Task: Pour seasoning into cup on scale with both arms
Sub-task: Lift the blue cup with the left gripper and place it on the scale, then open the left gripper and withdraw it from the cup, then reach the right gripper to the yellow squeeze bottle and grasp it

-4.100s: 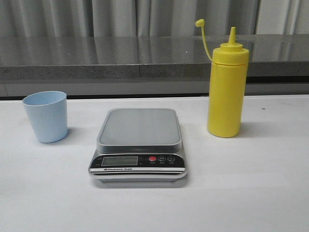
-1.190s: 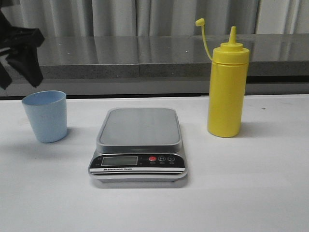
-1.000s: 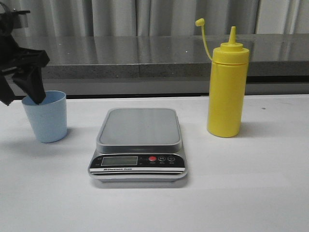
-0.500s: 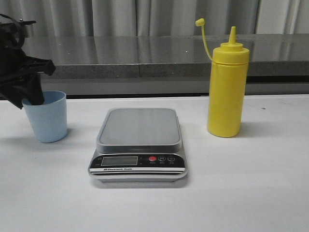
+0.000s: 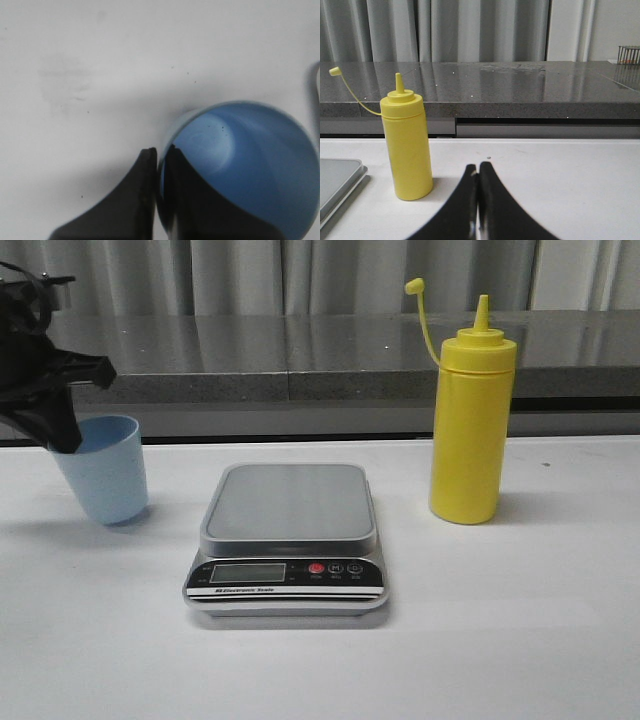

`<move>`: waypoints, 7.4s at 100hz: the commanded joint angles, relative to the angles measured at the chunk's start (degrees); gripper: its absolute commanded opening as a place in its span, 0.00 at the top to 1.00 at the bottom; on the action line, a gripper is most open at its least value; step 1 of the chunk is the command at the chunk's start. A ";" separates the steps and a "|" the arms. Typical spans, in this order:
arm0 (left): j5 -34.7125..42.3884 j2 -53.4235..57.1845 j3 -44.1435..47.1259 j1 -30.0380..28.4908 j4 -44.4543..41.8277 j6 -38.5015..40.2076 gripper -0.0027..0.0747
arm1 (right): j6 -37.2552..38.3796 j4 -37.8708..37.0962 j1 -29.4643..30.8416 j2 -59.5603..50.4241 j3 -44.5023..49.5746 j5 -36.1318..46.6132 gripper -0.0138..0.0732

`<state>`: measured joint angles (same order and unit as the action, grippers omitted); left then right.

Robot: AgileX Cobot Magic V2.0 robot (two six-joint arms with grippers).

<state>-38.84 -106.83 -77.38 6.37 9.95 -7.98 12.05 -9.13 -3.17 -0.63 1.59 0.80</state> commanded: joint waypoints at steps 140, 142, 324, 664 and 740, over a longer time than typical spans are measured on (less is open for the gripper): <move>-8.87 -0.76 -16.71 19.60 0.61 -2.67 0.63 | 0.03 -0.43 0.46 -1.18 -1.02 4.14 0.92; -8.87 -0.76 -16.71 19.60 0.61 -2.67 0.61 | 0.03 -0.43 0.46 -1.18 -1.02 4.14 0.92; 7.06 61.78 31.41 2.38 1.09 0.25 0.99 | 0.03 -0.43 0.46 -1.18 -1.02 4.20 0.92; 9.44 91.85 52.66 2.38 0.62 0.69 0.99 | -10.83 7.96 -14.94 87.09 -31.85 41.24 0.08; 9.44 91.85 52.66 2.38 0.62 0.69 0.99 | -5.40 9.82 -14.76 102.94 -44.69 45.22 0.08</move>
<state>-33.63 -14.52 -23.28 8.80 9.96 -7.87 6.46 0.44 -18.06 103.32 -40.73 40.87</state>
